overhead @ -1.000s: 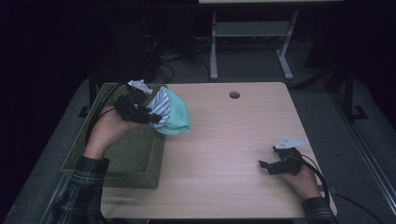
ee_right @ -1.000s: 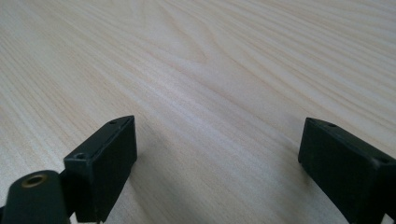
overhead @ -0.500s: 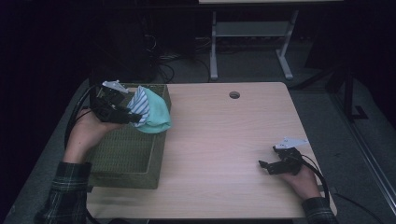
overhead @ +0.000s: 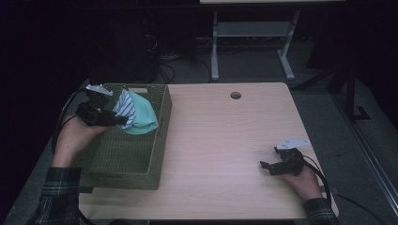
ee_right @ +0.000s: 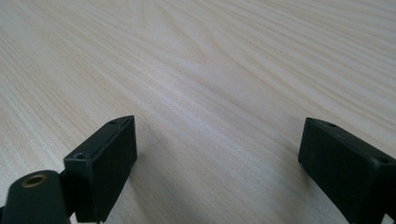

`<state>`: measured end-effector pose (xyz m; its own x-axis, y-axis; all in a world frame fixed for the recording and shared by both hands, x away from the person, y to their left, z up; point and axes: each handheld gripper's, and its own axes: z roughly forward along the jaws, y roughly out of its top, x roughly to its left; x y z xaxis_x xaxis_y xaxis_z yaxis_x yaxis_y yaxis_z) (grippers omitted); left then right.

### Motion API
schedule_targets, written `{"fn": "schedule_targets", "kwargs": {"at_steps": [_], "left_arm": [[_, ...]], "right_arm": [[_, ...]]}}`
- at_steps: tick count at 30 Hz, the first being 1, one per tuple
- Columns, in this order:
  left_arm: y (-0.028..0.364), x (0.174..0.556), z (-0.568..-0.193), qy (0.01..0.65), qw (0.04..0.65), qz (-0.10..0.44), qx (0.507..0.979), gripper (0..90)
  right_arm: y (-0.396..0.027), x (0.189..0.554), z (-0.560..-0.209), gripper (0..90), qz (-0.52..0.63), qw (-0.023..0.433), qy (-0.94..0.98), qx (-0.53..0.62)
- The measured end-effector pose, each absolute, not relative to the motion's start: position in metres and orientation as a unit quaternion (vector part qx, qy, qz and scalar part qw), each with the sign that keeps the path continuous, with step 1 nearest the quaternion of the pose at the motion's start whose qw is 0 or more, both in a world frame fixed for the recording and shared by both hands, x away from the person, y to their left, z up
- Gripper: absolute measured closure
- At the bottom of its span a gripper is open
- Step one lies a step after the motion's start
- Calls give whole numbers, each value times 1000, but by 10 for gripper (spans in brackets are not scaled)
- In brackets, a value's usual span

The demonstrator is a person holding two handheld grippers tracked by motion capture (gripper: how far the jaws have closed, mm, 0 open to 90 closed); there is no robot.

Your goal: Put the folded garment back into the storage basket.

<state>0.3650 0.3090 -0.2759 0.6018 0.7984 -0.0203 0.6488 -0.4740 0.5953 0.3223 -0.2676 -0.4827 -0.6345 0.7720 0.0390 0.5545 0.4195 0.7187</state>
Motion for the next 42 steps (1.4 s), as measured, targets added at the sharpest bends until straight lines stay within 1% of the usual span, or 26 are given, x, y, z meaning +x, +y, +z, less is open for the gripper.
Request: {"fn": "schedule_targets", "kwargs": {"at_steps": [9, 21, 42], "left_arm": [[322, 366, -291, 447, 273, 129, 842, 678], [331, 373, -322, 467, 258, 114, 838, 678], [329, 380, -366, 480, 243, 89, 838, 677]], "right_arm": [[-268, 322, -483, 111, 361, 151, 829, 401], [-267, 322, -483, 111, 360, 151, 828, 403], [-268, 322, -483, 111, 360, 151, 828, 402]]}}
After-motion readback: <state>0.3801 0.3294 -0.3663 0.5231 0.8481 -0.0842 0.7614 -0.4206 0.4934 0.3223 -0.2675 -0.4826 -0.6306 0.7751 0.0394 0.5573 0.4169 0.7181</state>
